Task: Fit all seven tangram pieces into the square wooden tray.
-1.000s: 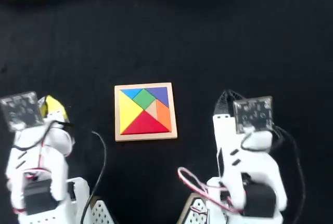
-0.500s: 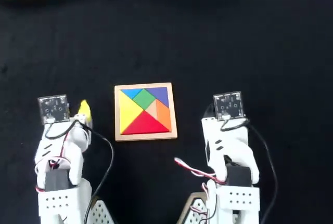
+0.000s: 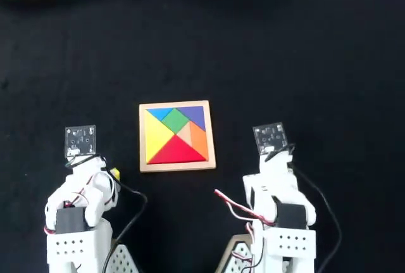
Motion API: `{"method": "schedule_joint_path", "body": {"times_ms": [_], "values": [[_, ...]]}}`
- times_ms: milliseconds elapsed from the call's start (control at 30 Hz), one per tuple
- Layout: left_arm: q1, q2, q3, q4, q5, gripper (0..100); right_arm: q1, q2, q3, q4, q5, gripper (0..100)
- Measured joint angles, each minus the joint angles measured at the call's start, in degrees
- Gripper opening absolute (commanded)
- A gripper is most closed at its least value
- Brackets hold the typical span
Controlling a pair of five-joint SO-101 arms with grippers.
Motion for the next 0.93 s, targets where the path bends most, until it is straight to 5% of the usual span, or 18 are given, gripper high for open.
{"method": "schedule_joint_path", "body": {"times_ms": [933], "values": [[0.00, -0.70, 0.00, 0.26, 0.00, 15, 0.18, 0.00, 0.00, 0.09, 0.00, 1.1]]}}
